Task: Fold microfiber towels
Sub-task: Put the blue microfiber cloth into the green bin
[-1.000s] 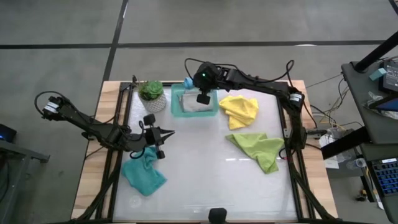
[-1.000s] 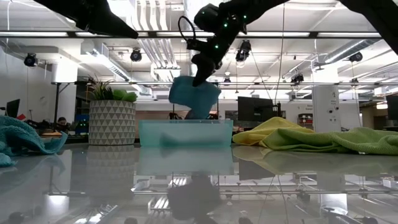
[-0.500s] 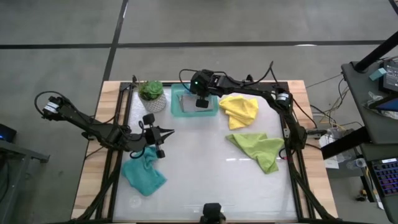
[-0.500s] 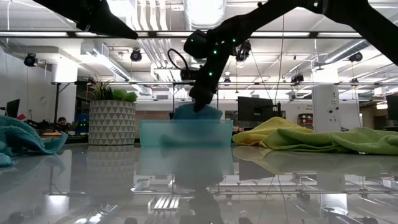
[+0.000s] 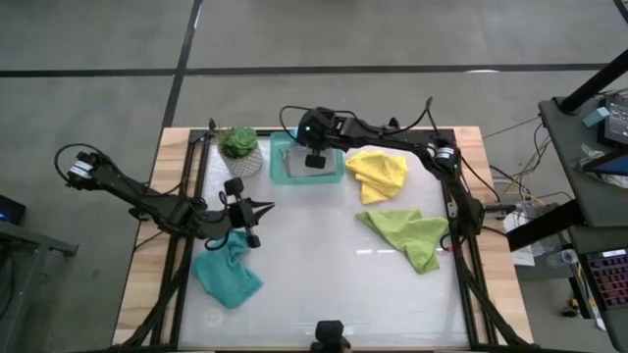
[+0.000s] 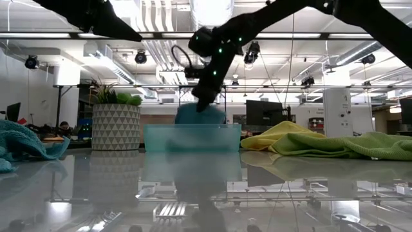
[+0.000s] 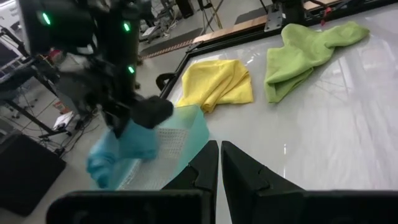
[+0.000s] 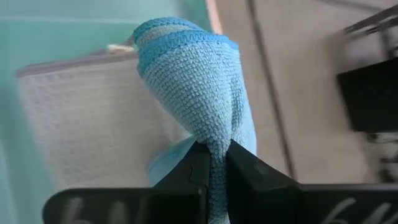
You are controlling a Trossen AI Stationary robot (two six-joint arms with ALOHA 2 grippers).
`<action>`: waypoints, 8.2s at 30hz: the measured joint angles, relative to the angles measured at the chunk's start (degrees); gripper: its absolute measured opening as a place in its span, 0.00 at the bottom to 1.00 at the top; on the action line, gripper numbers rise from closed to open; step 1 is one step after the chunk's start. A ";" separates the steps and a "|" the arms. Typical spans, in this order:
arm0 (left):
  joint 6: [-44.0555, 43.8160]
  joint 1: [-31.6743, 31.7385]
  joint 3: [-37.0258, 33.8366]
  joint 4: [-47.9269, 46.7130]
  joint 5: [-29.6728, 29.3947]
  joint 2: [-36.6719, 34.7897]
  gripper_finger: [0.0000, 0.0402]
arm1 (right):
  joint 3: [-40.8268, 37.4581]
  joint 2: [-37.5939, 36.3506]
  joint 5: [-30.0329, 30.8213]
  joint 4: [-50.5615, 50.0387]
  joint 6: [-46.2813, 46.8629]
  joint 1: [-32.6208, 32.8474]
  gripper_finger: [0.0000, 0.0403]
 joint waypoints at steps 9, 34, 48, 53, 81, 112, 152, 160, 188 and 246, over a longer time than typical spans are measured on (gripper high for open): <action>0.00 0.00 -0.04 -0.48 -0.04 0.00 0.02 | -0.09 5.32 -2.48 -0.36 3.79 2.34 0.08; -0.32 0.00 -0.02 -0.85 -0.06 1.18 0.02 | -0.12 0.42 -8.57 2.83 7.95 2.49 0.24; -0.28 0.00 -0.03 -0.85 -0.06 1.18 0.02 | -0.87 5.77 -17.05 7.18 6.60 1.31 0.03; -0.28 0.02 -0.03 -0.88 -0.06 1.18 0.02 | -1.45 5.78 -18.46 5.30 5.88 1.35 0.03; -3.64 1.66 -0.05 -0.80 3.04 8.96 0.02 | -23.05 -16.16 -18.81 17.98 2.56 0.95 0.03; 9.88 44.73 23.29 -14.06 46.73 30.12 0.00 | -36.81 -29.26 -28.00 24.44 22.62 -10.57 0.04; 4.18 54.01 21.75 0.97 41.96 37.42 0.40 | -24.44 -9.17 -29.30 18.20 32.18 -11.26 0.36; 8.87 56.92 21.43 4.74 41.22 37.44 0.40 | -24.46 -7.72 -29.30 19.67 30.65 -11.26 0.17; 8.35 56.87 22.49 5.74 26.67 47.06 0.40 | -24.48 -7.74 -25.97 22.01 21.58 -11.00 0.02; 10.99 53.64 17.38 -0.83 48.37 40.41 0.40 | -19.67 -4.55 -25.65 10.11 19.45 -4.81 0.02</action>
